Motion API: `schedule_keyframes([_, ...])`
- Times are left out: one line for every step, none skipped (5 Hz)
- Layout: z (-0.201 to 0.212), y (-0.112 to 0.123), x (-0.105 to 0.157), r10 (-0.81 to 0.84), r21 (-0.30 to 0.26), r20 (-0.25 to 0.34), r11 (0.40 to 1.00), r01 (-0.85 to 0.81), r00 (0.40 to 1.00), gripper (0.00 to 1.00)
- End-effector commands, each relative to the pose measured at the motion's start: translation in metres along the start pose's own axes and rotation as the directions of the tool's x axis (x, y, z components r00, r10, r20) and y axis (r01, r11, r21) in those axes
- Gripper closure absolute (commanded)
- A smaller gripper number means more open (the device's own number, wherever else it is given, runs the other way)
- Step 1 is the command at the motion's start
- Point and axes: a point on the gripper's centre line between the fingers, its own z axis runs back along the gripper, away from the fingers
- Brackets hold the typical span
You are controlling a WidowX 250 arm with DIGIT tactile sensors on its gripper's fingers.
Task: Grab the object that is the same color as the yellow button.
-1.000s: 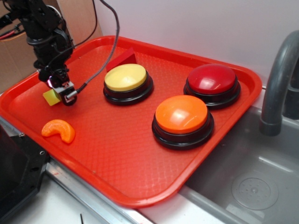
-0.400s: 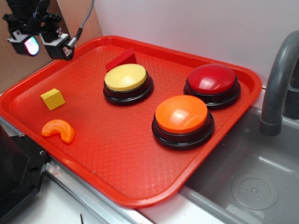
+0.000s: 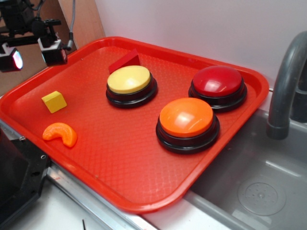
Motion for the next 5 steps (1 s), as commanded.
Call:
schedule_keyframes([-0.024,-0.002,0.001,0.290,-0.015,0.024,0.957,-0.289,0.957,0.00])
schedule_keyframes([-0.039,-0.008,-0.005,0.268,-0.004,0.015,0.963,-0.268,0.963,0.00])
schedule_keyframes([-0.053,-0.008,-0.012,0.251,0.013,0.002,0.968,-0.251,0.968,0.00])
schedule_keyframes([-0.063,-0.010,-0.019,0.229,0.026,-0.013,0.973,-0.229,0.973,0.00])
schedule_keyframes([-0.068,-0.009,-0.025,0.217,0.046,-0.011,0.975,-0.216,0.976,0.94])
